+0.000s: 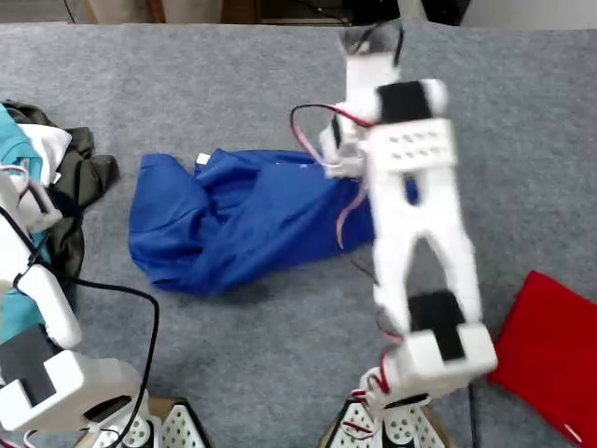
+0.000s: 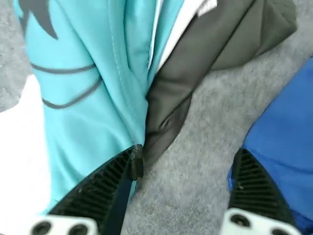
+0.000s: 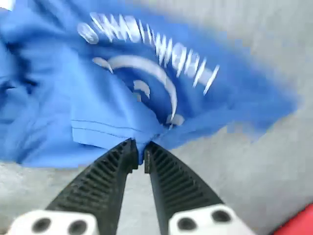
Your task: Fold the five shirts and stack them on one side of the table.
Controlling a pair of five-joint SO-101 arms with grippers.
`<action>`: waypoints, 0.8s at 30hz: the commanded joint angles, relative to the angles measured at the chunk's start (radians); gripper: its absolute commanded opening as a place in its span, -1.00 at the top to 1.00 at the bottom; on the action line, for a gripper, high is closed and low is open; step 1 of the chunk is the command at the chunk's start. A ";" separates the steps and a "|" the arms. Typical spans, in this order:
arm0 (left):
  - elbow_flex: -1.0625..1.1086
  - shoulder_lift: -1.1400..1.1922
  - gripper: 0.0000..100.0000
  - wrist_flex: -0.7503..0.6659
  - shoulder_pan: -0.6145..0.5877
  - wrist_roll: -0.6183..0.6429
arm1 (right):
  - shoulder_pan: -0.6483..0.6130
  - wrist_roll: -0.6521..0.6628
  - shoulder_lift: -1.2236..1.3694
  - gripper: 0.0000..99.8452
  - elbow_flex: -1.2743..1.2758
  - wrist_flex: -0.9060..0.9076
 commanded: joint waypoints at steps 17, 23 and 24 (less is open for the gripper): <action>-0.236 -0.035 0.43 0.060 0.281 0.144 | 0.343 0.539 -0.871 0.99 0.466 0.025; -0.396 0.076 0.42 -0.041 0.620 0.292 | 0.344 0.557 -1.041 0.99 0.792 0.025; -0.430 0.124 0.42 -0.057 0.667 0.308 | 0.344 0.557 -1.047 0.99 0.822 0.025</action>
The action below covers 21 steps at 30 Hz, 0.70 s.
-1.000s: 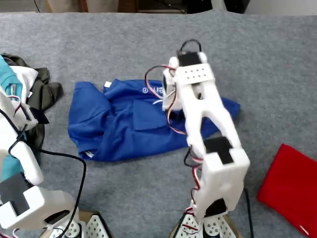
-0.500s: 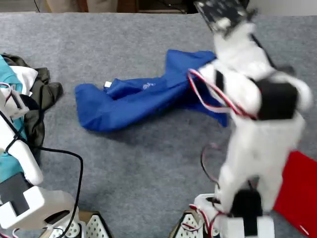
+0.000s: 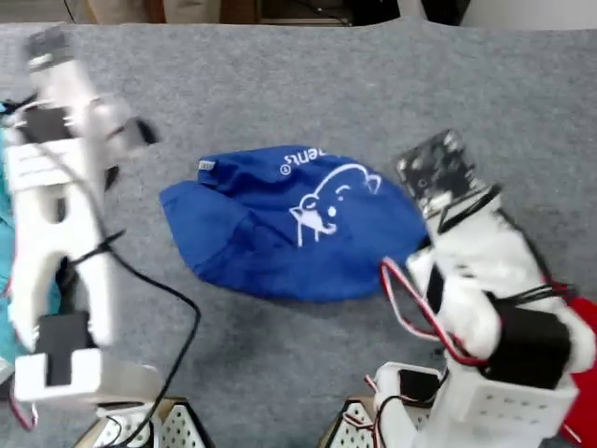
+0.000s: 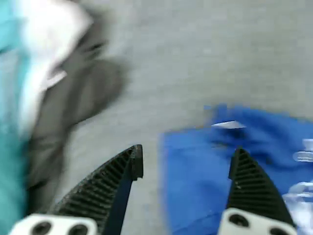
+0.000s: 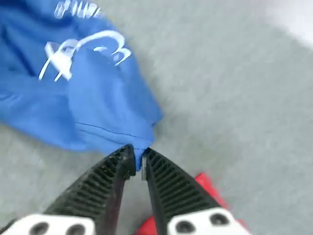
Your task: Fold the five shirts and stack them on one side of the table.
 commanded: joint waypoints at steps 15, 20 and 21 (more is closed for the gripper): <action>-0.787 0.846 0.43 0.127 0.373 0.078 | 0.015 0.017 -0.047 0.99 0.237 -0.028; -0.979 1.003 0.51 0.281 0.333 0.086 | 0.015 0.017 -0.044 0.99 0.280 -0.072; -1.011 1.029 0.57 0.301 0.322 0.083 | 0.012 0.017 -0.042 0.99 0.289 -0.081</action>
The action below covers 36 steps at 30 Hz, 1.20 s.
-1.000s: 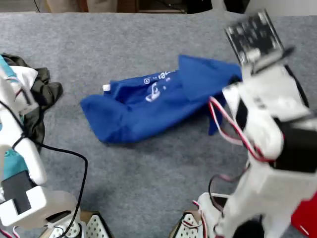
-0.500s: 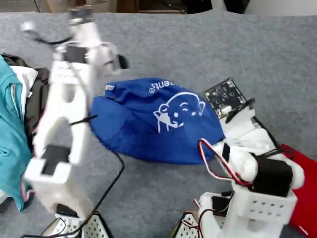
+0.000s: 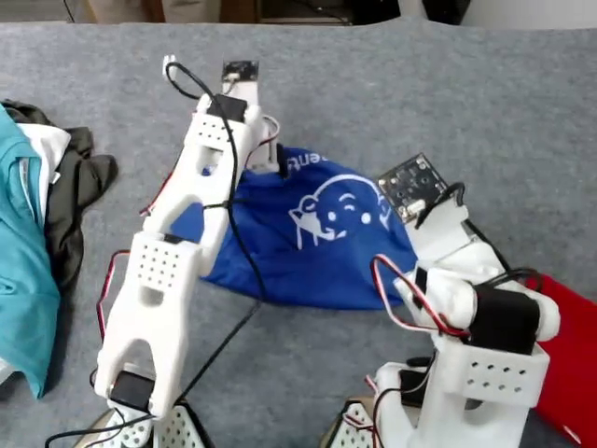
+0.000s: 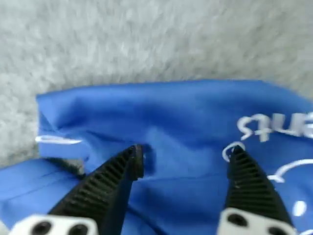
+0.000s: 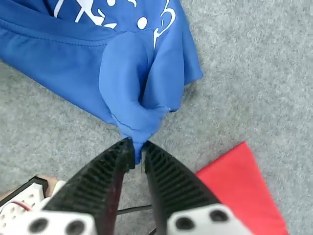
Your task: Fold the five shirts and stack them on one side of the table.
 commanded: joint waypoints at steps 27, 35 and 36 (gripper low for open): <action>0.789 -0.650 0.96 0.232 -0.253 -0.132 | -0.274 0.086 0.492 0.99 -0.163 -0.305; 1.286 -0.995 0.96 0.230 -0.302 -0.267 | -0.351 0.089 0.516 0.99 -0.107 -0.301; 1.336 -1.023 0.95 0.230 -0.284 -0.305 | -0.355 0.091 0.516 0.99 -0.090 -0.299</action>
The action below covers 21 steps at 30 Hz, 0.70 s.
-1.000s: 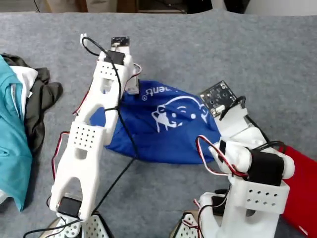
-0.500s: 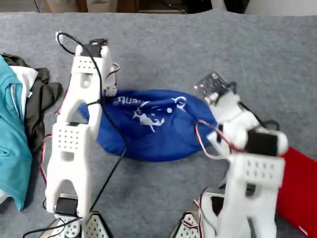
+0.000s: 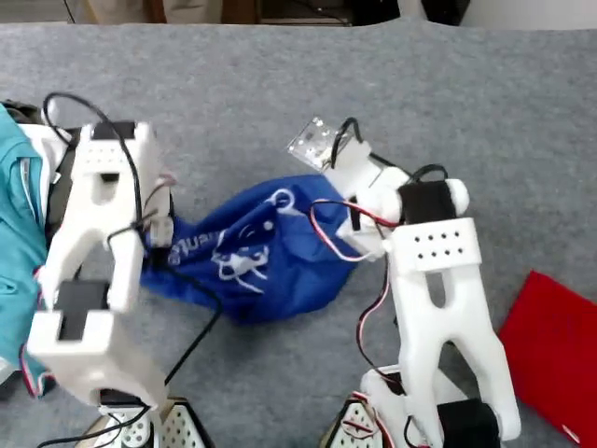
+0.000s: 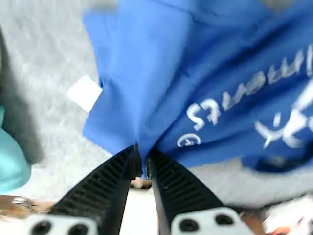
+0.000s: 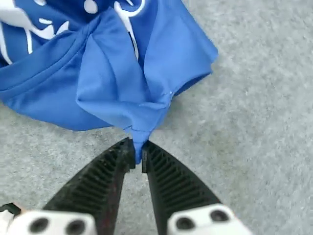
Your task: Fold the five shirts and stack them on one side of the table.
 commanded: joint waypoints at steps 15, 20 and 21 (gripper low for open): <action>0.150 -0.369 0.49 0.014 0.130 -0.258 | 0.079 0.072 0.002 0.99 0.133 -0.009; -0.144 -0.341 0.47 0.011 0.118 -0.255 | 0.185 0.146 0.010 0.99 0.157 -0.011; -0.212 -0.308 0.47 0.006 0.138 -0.209 | 0.197 0.157 0.010 0.99 0.179 -0.015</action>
